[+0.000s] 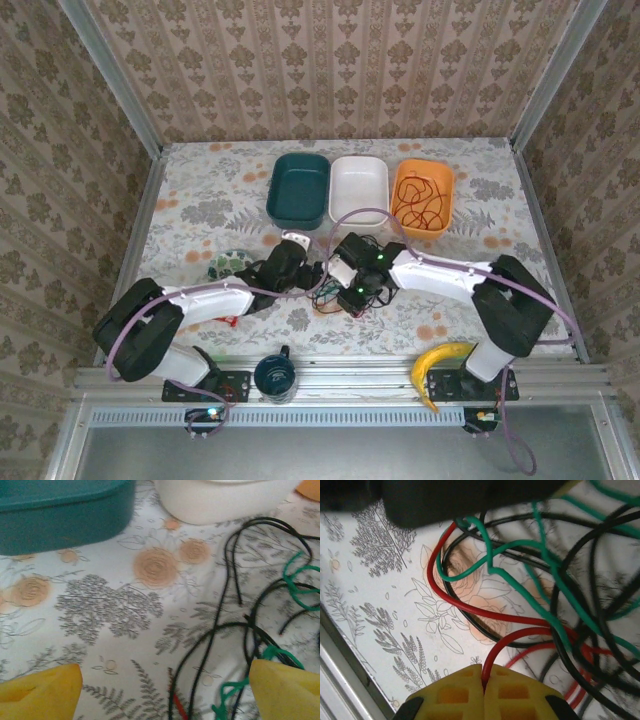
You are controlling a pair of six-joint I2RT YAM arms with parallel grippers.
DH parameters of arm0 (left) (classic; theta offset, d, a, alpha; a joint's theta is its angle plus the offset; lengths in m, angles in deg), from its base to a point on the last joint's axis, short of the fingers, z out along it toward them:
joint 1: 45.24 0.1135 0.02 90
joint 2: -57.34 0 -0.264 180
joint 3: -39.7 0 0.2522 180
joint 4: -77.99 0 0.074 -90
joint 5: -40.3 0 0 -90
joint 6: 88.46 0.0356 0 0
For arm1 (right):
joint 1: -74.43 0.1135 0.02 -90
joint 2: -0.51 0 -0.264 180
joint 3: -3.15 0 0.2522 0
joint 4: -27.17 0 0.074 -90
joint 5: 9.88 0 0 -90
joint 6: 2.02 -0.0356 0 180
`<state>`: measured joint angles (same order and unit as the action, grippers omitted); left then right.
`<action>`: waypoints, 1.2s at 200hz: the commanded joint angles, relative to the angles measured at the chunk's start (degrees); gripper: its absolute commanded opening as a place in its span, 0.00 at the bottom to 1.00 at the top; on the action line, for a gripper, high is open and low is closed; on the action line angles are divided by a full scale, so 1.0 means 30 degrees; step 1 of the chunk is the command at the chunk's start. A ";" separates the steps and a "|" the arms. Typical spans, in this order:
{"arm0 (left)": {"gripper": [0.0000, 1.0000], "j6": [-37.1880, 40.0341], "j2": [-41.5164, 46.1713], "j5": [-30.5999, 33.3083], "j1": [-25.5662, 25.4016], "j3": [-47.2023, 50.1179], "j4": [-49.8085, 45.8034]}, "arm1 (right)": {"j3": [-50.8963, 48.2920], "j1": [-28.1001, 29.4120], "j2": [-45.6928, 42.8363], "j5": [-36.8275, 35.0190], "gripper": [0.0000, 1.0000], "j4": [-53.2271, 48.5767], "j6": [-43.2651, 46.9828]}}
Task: Untangle the cables
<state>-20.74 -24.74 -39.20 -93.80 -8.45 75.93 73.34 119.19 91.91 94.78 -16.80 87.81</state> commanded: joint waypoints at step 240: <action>0.87 0.3057 -0.0237 -0.3664 -0.0397 -0.0429 0.1814 | -0.1417 -0.7481 -0.7223 0.4018 0.04 0.3479 -0.6137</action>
<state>-16.20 -29.40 -45.60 -94.72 -9.17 80.15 71.07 95.73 66.25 104.31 -3.54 69.76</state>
